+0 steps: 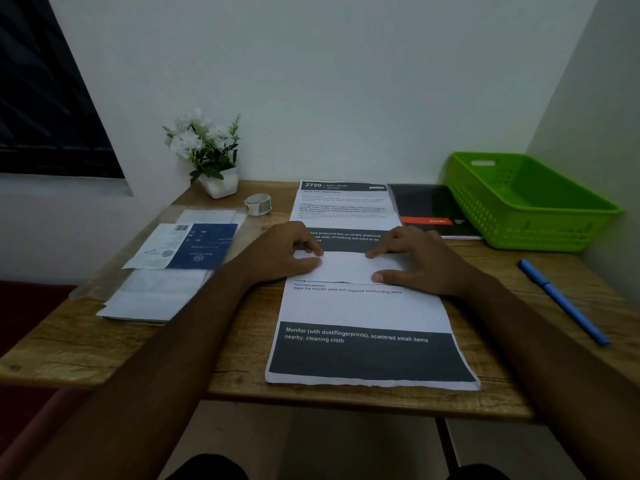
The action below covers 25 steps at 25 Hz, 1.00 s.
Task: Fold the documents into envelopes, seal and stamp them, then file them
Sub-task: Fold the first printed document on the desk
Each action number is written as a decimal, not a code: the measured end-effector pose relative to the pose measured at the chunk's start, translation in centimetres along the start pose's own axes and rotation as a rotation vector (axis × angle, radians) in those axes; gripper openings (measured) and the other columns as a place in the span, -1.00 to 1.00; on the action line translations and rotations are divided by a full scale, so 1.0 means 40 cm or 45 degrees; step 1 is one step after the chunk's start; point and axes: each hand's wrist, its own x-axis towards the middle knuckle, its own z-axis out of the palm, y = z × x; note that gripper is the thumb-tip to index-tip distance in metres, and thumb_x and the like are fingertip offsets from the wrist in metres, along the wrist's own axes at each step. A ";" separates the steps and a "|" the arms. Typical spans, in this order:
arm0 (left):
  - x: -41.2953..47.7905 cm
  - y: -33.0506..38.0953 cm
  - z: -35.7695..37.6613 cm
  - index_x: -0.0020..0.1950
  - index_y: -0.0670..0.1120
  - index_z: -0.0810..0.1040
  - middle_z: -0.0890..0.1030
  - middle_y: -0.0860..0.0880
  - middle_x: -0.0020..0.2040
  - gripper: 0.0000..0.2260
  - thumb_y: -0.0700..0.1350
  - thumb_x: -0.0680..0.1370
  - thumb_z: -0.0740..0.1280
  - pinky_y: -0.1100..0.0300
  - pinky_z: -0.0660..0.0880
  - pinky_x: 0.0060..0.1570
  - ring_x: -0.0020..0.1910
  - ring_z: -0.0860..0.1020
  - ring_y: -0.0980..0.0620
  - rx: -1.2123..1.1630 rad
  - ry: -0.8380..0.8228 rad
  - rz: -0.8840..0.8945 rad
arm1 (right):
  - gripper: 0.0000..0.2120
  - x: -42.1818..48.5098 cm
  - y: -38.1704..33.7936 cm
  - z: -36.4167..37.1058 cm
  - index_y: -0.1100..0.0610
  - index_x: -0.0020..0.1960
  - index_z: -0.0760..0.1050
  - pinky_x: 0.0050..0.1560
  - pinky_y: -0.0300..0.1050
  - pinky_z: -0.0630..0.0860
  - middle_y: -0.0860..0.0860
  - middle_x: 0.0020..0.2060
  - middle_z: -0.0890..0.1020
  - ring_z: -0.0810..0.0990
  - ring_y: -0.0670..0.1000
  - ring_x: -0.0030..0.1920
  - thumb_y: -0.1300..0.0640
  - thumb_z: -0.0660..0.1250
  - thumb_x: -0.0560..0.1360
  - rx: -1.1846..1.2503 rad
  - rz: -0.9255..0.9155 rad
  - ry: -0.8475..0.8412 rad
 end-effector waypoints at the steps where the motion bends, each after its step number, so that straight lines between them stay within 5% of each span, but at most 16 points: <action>1: 0.002 0.003 0.002 -0.02 -0.02 0.64 0.51 0.14 -0.12 -0.80 -0.03 0.40 0.49 0.48 0.32 -0.25 -0.19 0.43 0.37 0.028 -0.020 -0.009 | -0.46 0.003 -0.006 0.002 -0.25 0.19 0.51 0.22 0.04 0.25 -0.19 0.17 0.50 0.40 -0.14 0.23 -0.47 0.19 0.32 -0.021 0.000 -0.013; 6: 0.004 0.008 -0.002 0.03 0.05 0.62 0.53 0.10 -0.01 -0.61 0.14 0.27 0.54 0.39 0.36 -0.21 -0.08 0.46 0.17 0.048 -0.082 -0.058 | -0.42 -0.003 -0.004 -0.008 -0.30 0.20 0.47 0.23 0.05 0.20 -0.21 0.25 0.46 0.34 -0.14 0.31 -0.51 0.18 0.27 -0.054 0.044 -0.069; 12: -0.007 0.002 -0.043 0.16 0.06 0.55 0.44 0.26 -0.09 -0.47 0.11 0.23 0.56 0.39 0.28 -0.29 -0.17 0.41 0.21 0.116 -0.127 -0.225 | -0.28 -0.035 0.042 -0.074 -0.23 0.13 0.53 0.34 0.18 0.31 -0.19 0.22 0.48 0.40 -0.11 0.28 -0.56 0.28 0.08 0.013 0.248 -0.182; 15: -0.008 0.005 -0.041 0.25 0.04 0.47 0.47 0.19 -0.09 -0.33 0.11 0.20 0.58 0.35 0.32 -0.28 -0.20 0.42 0.19 0.051 -0.103 -0.259 | -0.20 -0.041 0.051 -0.080 -0.24 0.07 0.54 0.32 0.16 0.35 -0.19 0.16 0.50 0.45 -0.10 0.22 -0.62 0.29 -0.05 0.110 0.280 -0.178; 19: -0.012 0.026 -0.046 0.29 0.12 0.37 0.45 0.13 -0.06 -0.27 0.05 0.19 0.61 0.46 0.33 -0.36 -0.22 0.41 0.21 -0.062 -0.073 -0.292 | -0.44 -0.042 0.032 -0.082 -0.15 -0.03 0.53 0.17 -0.03 0.46 -0.20 0.06 0.56 0.53 -0.12 0.10 -0.34 0.53 0.05 0.255 0.275 -0.073; 22: -0.015 0.046 -0.049 0.17 0.06 0.46 0.48 0.21 -0.01 -0.43 -0.05 0.24 0.61 0.57 0.38 -0.27 -0.09 0.46 0.29 -0.118 -0.094 -0.294 | -0.61 -0.038 0.032 -0.080 -0.01 -0.11 0.54 -0.11 -0.18 0.48 -0.12 -0.16 0.64 0.59 -0.13 -0.15 0.04 0.64 0.16 0.468 0.234 0.048; 25: -0.016 0.051 -0.050 0.04 0.02 0.54 0.52 0.24 -0.07 -0.58 -0.08 0.26 0.59 0.54 0.40 -0.28 -0.12 0.51 0.28 -0.185 -0.036 -0.269 | -0.68 -0.037 0.028 -0.077 0.06 -0.17 0.54 -0.32 -0.27 0.46 -0.15 -0.34 0.62 0.53 -0.17 -0.35 0.21 0.63 0.20 0.616 0.177 0.181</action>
